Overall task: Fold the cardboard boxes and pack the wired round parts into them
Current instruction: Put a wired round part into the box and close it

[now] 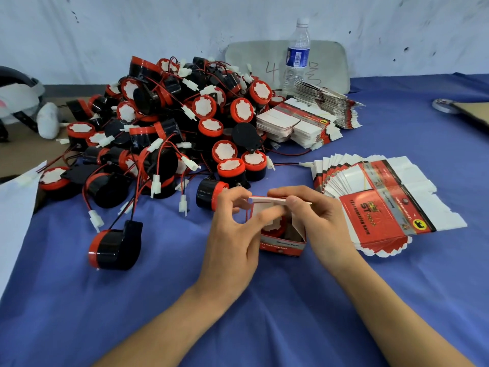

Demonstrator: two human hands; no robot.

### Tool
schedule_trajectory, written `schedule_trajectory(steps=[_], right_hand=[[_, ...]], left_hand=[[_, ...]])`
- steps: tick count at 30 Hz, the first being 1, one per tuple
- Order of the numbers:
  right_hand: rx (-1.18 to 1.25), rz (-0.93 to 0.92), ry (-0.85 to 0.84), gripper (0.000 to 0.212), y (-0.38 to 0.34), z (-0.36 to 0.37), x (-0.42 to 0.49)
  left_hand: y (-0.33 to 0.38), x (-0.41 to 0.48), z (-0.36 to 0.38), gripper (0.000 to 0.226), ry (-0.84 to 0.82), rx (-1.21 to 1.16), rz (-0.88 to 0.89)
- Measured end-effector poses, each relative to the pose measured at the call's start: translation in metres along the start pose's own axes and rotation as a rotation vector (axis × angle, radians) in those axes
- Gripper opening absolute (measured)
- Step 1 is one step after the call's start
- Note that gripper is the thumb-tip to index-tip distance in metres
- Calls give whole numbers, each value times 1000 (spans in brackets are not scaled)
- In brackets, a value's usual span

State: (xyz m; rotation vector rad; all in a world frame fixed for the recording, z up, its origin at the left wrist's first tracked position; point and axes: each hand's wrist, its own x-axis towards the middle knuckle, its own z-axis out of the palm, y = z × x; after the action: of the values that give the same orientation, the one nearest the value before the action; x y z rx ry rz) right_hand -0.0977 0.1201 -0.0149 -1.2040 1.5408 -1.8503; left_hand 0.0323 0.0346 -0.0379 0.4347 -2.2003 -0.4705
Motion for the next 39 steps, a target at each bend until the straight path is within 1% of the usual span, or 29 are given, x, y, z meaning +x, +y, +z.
schedule_trajectory(steps=[4, 8, 10, 12, 15, 18, 20, 22, 25, 29, 32, 34, 37, 39], right_hand=[[-45, -4, 35, 26, -1, -3, 2], [-87, -10, 62, 24, -2, -3, 2], [-108, -18, 79, 25, -1, -3, 2], [-136, -28, 94, 28, 0, -2, 2], [-192, -45, 135, 29, 1, -1, 1], [-298, -69, 218, 32, 1, -3, 1], [-324, -68, 276, 32, 0, -4, 0], [-354, -81, 299, 29, -2, -6, -1], [-453, -117, 242, 27, -4, -7, -2], [-439, -174, 130, 24, -6, -9, 1], [-414, -202, 15, 32, -6, -12, 2], [-360, -175, -29, 37, -7, -15, 3], [-235, -95, -33, 44, -7, -16, 3], [-151, -60, -33, 59, -6, -14, 3]], left_hand=[[1, -1, 1, 41, -62, -85, -31], [3, -3, 3, 39, -145, -110, -50], [5, -5, 3, 40, -176, -181, -65], [9, -6, 3, 41, -162, -217, -65], [10, -7, 4, 36, -104, -183, -52], [11, -7, 4, 32, -131, -130, -40], [13, -8, 4, 33, -166, -68, 0], [12, -7, 4, 33, -168, -30, 42], [10, -5, 3, 31, -143, 27, 86], [11, -4, 5, 25, -127, 59, 136], [13, -2, 8, 19, -149, 51, 140], [13, 0, 8, 19, -168, 20, 106], [15, 2, 6, 19, -227, -99, 38], [12, 3, 1, 20, -300, -169, 4]])
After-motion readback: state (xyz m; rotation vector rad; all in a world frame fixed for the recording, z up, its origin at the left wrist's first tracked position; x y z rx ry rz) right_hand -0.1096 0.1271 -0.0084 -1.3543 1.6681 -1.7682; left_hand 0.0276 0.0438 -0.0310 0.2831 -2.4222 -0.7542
